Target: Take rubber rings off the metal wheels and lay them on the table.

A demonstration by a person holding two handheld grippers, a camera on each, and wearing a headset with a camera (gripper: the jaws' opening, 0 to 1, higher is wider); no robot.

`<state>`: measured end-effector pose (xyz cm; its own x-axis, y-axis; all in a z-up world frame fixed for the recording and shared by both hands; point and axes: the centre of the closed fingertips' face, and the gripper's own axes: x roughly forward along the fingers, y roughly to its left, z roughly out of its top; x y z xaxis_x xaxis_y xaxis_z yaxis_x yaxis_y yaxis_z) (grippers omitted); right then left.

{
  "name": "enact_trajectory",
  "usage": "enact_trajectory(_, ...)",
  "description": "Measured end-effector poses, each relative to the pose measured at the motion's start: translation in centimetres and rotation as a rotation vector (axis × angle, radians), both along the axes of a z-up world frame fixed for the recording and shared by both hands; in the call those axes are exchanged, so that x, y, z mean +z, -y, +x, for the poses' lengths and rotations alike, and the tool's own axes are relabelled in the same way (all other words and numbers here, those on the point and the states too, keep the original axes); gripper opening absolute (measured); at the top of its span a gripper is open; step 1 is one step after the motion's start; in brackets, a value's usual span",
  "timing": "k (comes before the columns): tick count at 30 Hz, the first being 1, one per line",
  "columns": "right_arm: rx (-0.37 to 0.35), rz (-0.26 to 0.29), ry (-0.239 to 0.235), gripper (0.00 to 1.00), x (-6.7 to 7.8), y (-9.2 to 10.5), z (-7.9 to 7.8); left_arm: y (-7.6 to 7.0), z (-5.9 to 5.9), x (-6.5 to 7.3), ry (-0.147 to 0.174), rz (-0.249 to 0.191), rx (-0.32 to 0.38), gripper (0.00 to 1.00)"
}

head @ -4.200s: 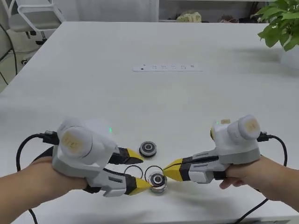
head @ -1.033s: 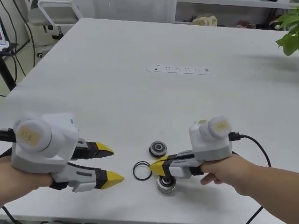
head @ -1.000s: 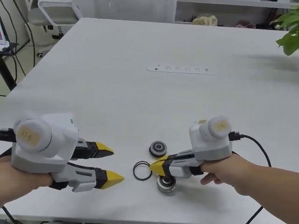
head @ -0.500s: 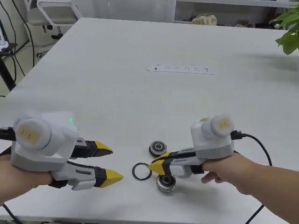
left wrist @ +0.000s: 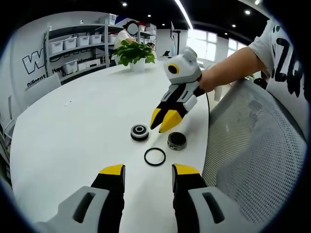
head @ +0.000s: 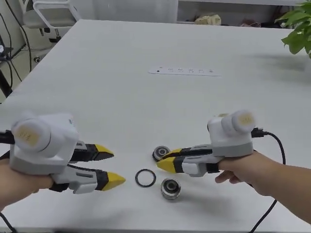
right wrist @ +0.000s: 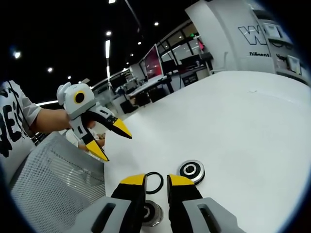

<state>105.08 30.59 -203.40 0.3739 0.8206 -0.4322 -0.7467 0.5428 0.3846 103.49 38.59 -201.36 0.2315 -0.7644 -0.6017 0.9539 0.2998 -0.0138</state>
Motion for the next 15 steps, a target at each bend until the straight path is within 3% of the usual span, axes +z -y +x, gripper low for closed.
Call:
enact_trajectory(9, -0.039, 0.012, 0.038, 0.2, 0.8, 1.1, 0.7, 0.6, 0.9, 0.3, 0.004, -0.004, 0.001, 0.36)
enact_trajectory(15, -0.037, -0.007, 0.063, 0.17, 0.8, 1.5, 0.7, 0.9, 1.5, 0.2, -0.002, -0.009, 0.008, 0.36)
